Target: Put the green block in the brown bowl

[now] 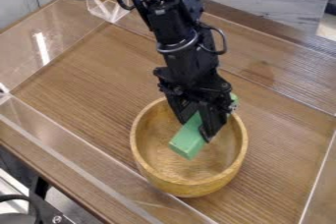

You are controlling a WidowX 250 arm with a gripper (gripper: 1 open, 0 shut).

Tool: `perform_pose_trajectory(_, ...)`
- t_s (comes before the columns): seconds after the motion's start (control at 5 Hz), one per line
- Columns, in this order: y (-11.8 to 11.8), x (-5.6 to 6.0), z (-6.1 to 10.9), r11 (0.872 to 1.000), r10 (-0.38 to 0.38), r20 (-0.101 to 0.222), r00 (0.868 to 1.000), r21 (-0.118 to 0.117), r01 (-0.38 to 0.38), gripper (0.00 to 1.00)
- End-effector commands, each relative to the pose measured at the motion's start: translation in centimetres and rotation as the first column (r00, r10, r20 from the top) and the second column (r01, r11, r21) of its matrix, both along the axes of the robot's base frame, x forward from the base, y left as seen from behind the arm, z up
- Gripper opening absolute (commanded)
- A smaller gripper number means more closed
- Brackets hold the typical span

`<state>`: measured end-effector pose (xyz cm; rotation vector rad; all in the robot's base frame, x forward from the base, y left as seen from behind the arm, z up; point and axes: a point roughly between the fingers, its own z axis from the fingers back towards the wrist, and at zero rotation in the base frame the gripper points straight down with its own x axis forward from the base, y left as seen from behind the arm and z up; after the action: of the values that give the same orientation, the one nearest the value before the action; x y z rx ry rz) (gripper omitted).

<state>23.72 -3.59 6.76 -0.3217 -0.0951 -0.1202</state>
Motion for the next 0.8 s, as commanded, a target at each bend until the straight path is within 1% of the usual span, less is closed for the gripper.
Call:
perform_pose_trajectory(0.0, 0.31, 0.89, 0.70, 1.000, 0.012, 0.036, 0.999, -0.001, -0.012, 0.00)
perform_pose_trajectory(0.6, 0.42, 0.96, 0.46, 1.000, 0.016, 0.026, 1.000, -0.013, -0.016, 0.00)
